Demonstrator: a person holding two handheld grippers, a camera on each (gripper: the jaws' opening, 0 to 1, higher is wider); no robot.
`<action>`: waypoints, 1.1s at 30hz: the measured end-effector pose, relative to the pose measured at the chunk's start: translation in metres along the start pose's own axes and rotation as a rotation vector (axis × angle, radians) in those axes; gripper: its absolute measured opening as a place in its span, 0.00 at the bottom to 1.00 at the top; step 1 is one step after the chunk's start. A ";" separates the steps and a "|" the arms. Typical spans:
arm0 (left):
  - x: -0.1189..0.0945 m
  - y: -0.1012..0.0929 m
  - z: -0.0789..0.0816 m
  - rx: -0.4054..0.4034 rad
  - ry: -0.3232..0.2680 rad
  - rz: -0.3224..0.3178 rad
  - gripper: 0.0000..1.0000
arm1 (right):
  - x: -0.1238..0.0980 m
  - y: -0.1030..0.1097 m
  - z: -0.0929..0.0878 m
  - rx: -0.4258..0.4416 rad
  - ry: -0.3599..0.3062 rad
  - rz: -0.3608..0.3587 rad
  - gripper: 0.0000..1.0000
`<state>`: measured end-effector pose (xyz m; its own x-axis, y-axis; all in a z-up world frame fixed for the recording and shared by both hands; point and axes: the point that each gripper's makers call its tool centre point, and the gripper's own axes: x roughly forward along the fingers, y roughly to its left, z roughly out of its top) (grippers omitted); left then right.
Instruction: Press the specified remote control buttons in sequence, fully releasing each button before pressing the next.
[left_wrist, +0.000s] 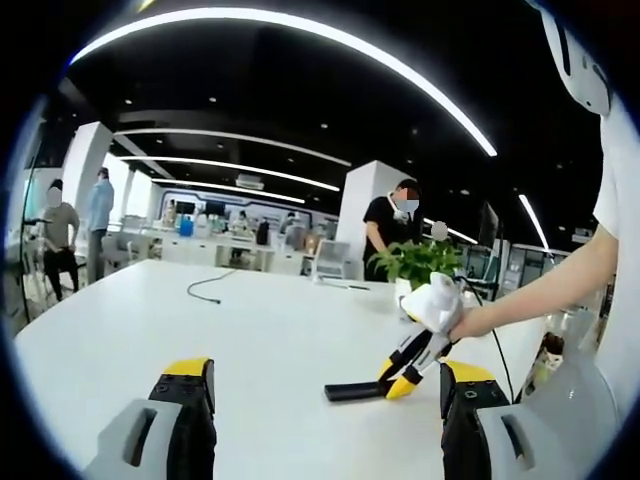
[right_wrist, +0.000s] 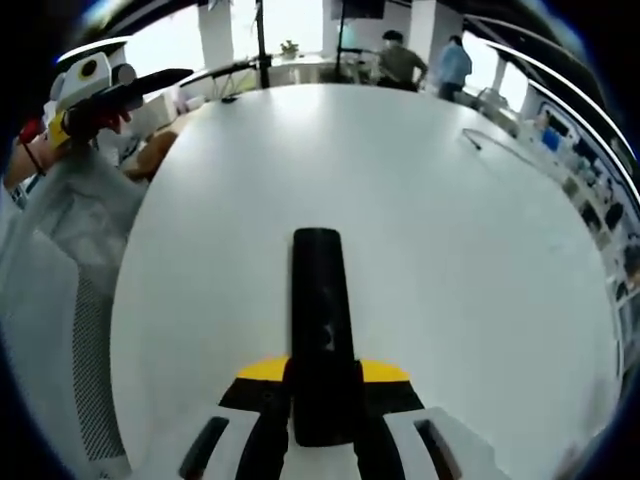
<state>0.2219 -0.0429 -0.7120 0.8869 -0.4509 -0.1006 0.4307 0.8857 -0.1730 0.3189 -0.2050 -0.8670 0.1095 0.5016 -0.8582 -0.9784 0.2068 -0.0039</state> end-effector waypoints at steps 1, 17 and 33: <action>0.000 0.000 -0.001 0.000 0.003 -0.001 0.97 | 0.000 -0.001 0.000 -0.005 0.002 0.002 0.21; 0.001 0.001 -0.003 0.002 0.017 0.006 0.97 | 0.000 -0.013 0.001 -0.030 0.030 0.015 0.21; -0.001 0.000 -0.005 0.009 0.026 0.006 0.97 | 0.002 -0.027 0.004 -0.049 0.067 0.023 0.21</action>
<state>0.2205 -0.0427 -0.7165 0.8850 -0.4478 -0.1274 0.4266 0.8896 -0.1636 0.3462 -0.2061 -0.8662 0.0764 0.4485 -0.8905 -0.9881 0.1539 -0.0073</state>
